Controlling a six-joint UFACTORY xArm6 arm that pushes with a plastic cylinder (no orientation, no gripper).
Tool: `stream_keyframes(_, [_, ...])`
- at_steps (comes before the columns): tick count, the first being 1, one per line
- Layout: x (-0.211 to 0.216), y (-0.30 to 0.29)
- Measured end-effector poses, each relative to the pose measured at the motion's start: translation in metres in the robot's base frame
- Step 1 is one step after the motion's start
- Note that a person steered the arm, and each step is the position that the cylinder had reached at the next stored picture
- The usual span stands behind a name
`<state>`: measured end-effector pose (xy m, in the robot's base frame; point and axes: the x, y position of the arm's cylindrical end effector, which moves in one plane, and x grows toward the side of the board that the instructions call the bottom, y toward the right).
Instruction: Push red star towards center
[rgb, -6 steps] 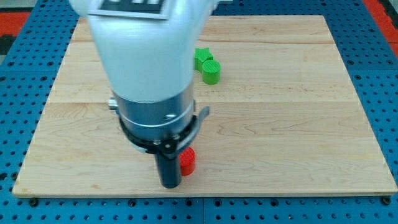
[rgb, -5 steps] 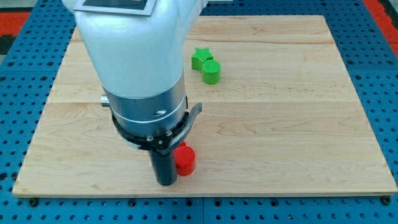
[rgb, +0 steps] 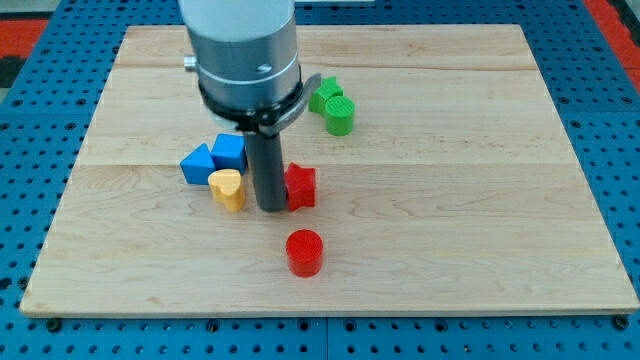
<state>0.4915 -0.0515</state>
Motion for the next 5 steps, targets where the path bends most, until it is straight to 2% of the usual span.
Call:
stream_keyframes(2, [-0.001,0.068])
stream_keyframes(3, [-0.021,0.057])
stream_keyframes(4, [-0.060,0.035])
stream_keyframes(5, [-0.052,0.045])
